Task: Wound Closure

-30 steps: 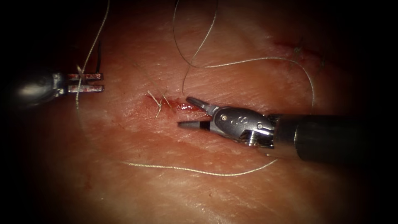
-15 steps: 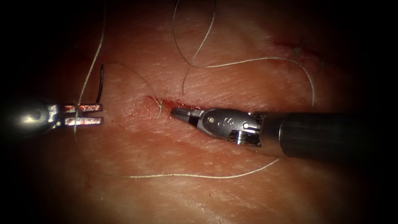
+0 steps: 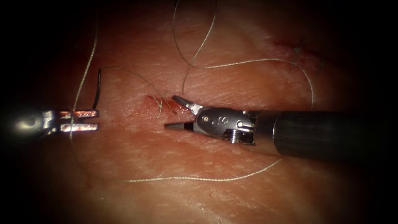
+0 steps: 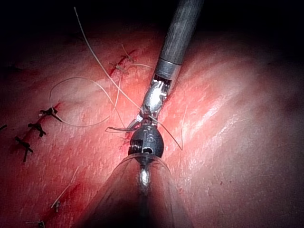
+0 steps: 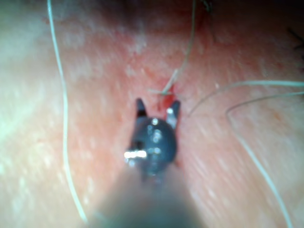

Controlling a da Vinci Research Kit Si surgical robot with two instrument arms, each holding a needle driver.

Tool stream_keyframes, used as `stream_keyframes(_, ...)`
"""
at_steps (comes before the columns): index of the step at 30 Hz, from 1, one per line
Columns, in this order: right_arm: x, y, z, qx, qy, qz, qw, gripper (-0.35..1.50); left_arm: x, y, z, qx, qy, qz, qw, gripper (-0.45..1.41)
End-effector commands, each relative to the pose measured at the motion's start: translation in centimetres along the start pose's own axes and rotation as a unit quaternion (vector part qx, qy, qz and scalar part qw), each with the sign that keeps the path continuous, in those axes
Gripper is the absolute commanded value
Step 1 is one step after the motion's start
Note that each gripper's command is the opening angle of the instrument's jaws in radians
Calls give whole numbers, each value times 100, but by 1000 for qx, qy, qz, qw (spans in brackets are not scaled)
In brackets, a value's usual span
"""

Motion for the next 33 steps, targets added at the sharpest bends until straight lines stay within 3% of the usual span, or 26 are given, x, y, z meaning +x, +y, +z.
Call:
stream_keyframes(1, 0, -1, 9, 5, 4, 0, 1000, -35, -3, 3, 8, 0, 0, -1, 1000, -45)
stream_keyframes(10, -3, -11, -27, 7, 3, -3, 1000, -35, -5, 6, 13, 2, -1, 0, 1000, -45)
stream_keyframes(14, 1, -32, -52, 13, 5, 3, 1000, -35, -9, 10, 19, 3, -1, 3, 1000, -45)
stream_keyframes(20, 34, -78, -85, 25, 11, 5, 1000, -35, -17, 18, 27, 4, 2, 8, 1000, -45)
stream_keyframes(25, 79, -112, -94, 43, 28, 11, 999, -35, -25, 23, 32, 7, 3, 12, 1000, -45)
stream_keyframes(32, 116, -109, -91, 48, 51, 28, 997, -35, -41, 10, 26, 14, 6, 9, 1000, -45)
stream_keyframes(33, 116, -105, -91, 48, 51, 30, 997, -15, -44, 6, 23, 19, 4, 9, 1000, -45)
